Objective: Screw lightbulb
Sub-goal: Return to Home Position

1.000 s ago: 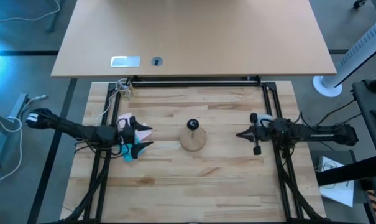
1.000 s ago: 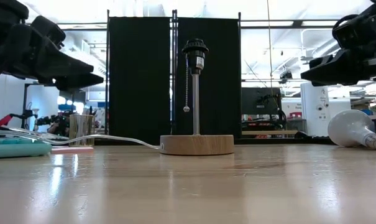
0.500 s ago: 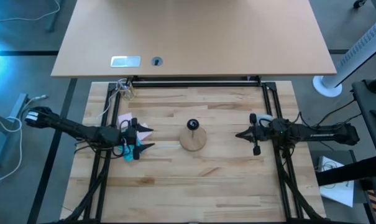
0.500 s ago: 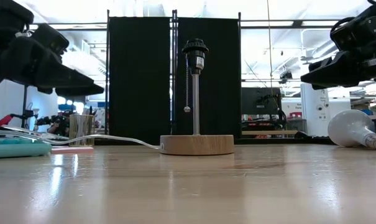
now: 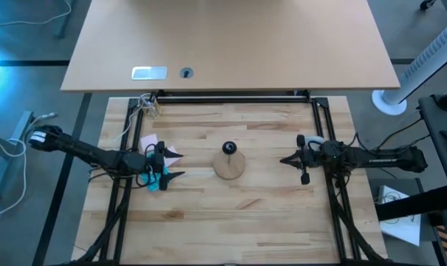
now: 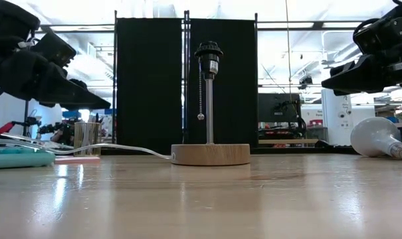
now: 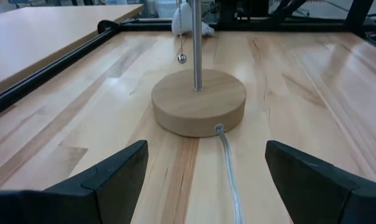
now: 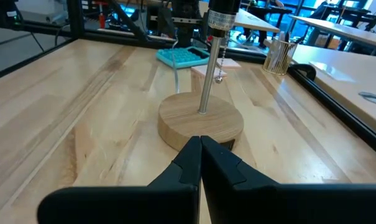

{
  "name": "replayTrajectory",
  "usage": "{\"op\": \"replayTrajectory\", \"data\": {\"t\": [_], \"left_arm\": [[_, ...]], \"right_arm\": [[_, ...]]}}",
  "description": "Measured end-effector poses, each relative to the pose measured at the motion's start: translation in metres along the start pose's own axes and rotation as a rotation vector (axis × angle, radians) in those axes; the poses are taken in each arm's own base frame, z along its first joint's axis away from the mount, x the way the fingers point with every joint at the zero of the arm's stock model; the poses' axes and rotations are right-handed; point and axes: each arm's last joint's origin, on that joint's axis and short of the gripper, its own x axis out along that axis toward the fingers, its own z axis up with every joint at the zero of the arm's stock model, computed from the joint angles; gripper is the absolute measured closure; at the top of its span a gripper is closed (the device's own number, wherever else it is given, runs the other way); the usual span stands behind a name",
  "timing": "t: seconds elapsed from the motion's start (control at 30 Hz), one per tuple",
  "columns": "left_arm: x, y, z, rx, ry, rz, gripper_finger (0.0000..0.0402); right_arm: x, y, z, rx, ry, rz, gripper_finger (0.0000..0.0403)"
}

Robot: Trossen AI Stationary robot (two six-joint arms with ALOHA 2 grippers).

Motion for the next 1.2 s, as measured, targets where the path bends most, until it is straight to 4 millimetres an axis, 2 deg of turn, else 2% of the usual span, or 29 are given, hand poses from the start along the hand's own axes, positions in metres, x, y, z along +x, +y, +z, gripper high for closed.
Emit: {"op": "replayTrajectory", "data": {"t": [1.2], "left_arm": [[0.0040,-0.0010,-0.0071,0.025,0.063,0.006,0.0086]], "right_arm": [[0.0000,0.0000,0.0000,0.000,0.000,0.000,0.0401]]}}
